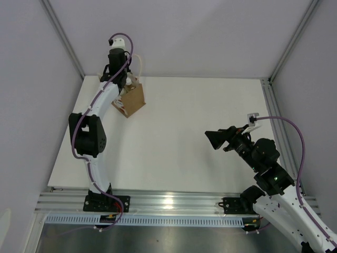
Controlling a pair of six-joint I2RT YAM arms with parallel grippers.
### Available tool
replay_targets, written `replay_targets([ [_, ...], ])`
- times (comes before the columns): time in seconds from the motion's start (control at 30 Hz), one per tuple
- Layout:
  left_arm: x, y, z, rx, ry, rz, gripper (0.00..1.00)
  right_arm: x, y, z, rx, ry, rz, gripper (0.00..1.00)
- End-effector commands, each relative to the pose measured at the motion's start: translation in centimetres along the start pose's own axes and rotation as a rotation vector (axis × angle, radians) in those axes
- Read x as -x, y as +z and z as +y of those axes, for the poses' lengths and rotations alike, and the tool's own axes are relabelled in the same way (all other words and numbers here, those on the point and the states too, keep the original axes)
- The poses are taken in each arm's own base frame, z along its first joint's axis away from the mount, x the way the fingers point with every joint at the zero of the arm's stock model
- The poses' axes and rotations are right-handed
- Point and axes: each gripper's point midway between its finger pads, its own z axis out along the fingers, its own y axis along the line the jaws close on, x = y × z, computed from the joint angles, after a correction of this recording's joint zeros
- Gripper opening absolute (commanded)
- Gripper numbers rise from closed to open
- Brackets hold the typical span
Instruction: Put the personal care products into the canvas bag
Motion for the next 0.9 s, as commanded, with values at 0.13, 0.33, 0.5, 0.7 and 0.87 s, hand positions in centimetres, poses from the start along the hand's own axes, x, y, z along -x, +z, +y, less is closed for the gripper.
replay_targets([
  [0.13,6.5,-4.6,-0.6,-0.084,-0.129,-0.092,0.38,0.8,-0.3,0.7,0.018,0.002,-0.018,0.89],
  [0.33,8.5,-12.3,-5.0,-0.297,-0.265,-0.076,0.77,-0.1,0.7,0.3,0.004,-0.004,0.018,0.89],
  [0.5,0.9,-18.4,-10.0,-0.444,-0.275,0.062,0.99,-1.4,2.1,-1.3,-0.058,-0.024,0.067,0.99],
  [0.7,-4.3,-27.5,-13.0,-0.671,-0.252,0.110,0.99,-2.2,3.5,-4.5,-0.204,-0.090,0.084,0.99],
  [0.87,-5.7,-33.4,-12.7,-0.791,-0.233,0.061,0.99,-2.8,4.5,-5.5,-0.270,-0.075,0.121,1.00],
])
